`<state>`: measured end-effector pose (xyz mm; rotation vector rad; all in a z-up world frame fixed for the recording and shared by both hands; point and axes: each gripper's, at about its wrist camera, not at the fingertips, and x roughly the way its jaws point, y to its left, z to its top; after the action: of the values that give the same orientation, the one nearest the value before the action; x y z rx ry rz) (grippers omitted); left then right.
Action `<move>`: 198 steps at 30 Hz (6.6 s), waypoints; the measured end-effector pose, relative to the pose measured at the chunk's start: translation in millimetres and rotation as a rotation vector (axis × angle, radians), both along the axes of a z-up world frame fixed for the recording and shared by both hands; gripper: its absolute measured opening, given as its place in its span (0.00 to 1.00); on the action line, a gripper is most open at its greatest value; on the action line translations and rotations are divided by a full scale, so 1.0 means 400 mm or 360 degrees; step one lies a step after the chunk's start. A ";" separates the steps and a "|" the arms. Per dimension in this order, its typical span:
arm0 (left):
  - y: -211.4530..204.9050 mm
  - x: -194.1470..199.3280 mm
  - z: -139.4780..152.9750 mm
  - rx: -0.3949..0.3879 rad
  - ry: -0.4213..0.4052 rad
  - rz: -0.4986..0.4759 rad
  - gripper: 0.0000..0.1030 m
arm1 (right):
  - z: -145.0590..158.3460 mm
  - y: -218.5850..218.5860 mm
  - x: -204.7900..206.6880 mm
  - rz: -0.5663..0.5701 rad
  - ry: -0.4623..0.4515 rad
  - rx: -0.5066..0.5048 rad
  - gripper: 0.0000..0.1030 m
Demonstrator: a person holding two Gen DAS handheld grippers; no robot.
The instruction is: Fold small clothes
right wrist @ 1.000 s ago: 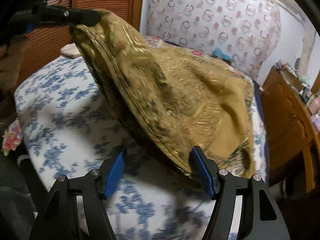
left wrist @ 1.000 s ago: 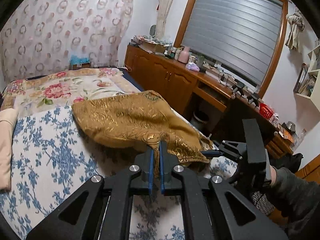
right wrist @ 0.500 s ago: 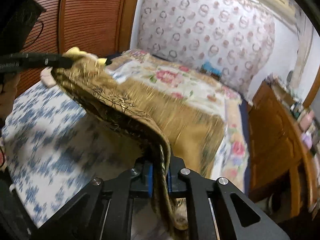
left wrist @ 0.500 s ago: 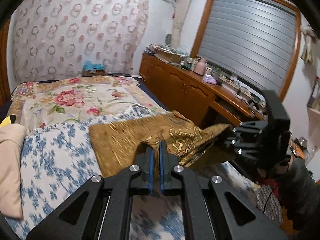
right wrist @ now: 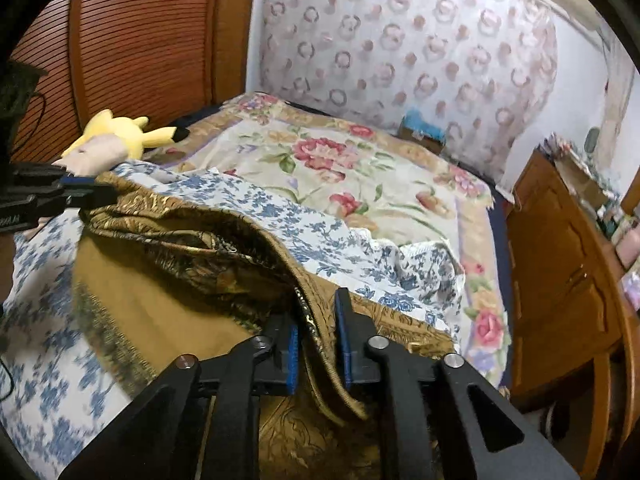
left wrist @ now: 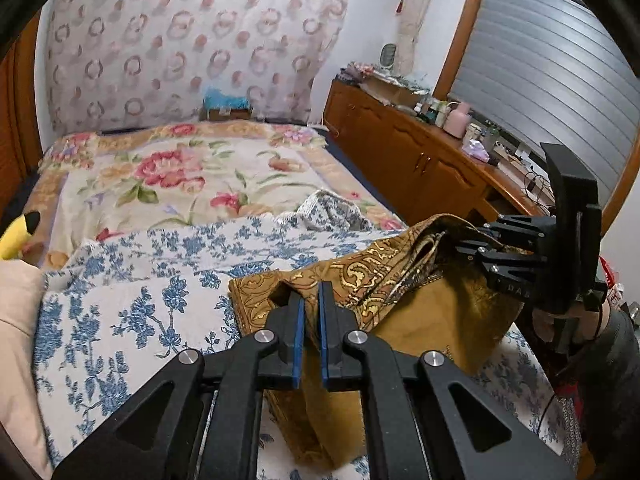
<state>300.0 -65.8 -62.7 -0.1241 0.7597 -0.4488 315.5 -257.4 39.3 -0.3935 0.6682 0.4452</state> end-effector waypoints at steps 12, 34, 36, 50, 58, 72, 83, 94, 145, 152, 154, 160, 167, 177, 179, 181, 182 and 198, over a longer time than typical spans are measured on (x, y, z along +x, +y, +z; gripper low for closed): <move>0.009 0.016 -0.018 0.0047 0.0019 -0.0034 0.47 | 0.065 -0.041 0.014 -0.0165 -0.0146 0.0196 0.61; -0.021 0.102 -0.133 0.0163 0.0256 -0.0030 0.47 | -0.055 -0.184 -0.070 -0.0431 0.0130 0.0187 0.67; -0.021 0.103 -0.133 0.0165 0.0253 -0.0032 0.47 | -0.064 -0.189 -0.038 -0.0437 0.0179 0.0212 0.68; -0.031 0.104 -0.134 0.0180 0.0214 -0.0084 0.29 | -0.097 -0.236 0.048 -0.0322 0.0312 0.0431 0.60; -0.026 0.061 -0.080 0.0104 0.0095 -0.0109 0.08 | -0.096 -0.225 0.037 -0.0172 0.0331 0.0400 0.19; 0.173 -0.222 0.118 0.0000 -0.0310 0.0111 0.07 | 0.094 -0.066 -0.133 0.0133 -0.0053 0.0444 0.16; 0.548 -0.392 0.110 -0.0002 -0.0412 0.0646 0.07 | 0.167 0.373 -0.087 0.0603 -0.0108 0.0192 0.15; 0.716 -0.446 -0.042 -0.0020 -0.0223 0.0920 0.07 | 0.148 0.825 0.023 0.0887 -0.0172 -0.0097 0.15; 0.247 -0.580 0.137 0.0215 -0.0456 0.0448 0.77 | -0.010 0.254 -0.554 -0.0068 -0.0333 0.0514 0.78; 0.152 -0.616 0.175 0.0218 -0.0505 0.0389 0.77 | 0.005 0.186 -0.691 -0.0245 -0.0438 0.0574 0.78; 0.133 -0.625 0.183 0.0221 -0.0521 0.0390 0.77 | 0.013 0.170 -0.723 -0.0273 -0.0453 0.0604 0.78; 0.119 -0.633 0.194 0.0239 -0.0521 0.0441 0.77 | 0.002 0.179 -0.761 -0.0311 -0.0507 0.0643 0.78; 0.115 -0.634 0.197 0.0247 -0.0526 0.0446 0.77 | -0.043 0.194 -0.742 -0.0323 -0.0511 0.0650 0.78; 0.114 -0.635 0.198 0.0246 -0.0516 0.0440 0.77 | -0.058 0.158 -0.736 -0.0318 -0.0507 0.0668 0.78; 0.114 -0.636 0.197 0.0247 -0.0516 0.0439 0.77 | -0.057 0.155 -0.733 -0.0321 -0.0506 0.0670 0.78; 0.115 -0.636 0.198 0.0247 -0.0517 0.0440 0.77 | -0.057 0.152 -0.731 -0.0324 -0.0505 0.0674 0.78; 0.115 -0.636 0.197 0.0246 -0.0516 0.0441 0.77 | -0.056 0.150 -0.730 -0.0326 -0.0505 0.0674 0.78; 0.127 -0.638 0.194 0.0248 -0.0526 0.0455 0.77 | -0.059 0.136 -0.723 -0.0319 -0.0509 0.0671 0.78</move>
<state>44.8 -15.2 14.9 -0.0105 0.4397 -0.1311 26.3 -202.9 15.6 0.0058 0.2863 0.3118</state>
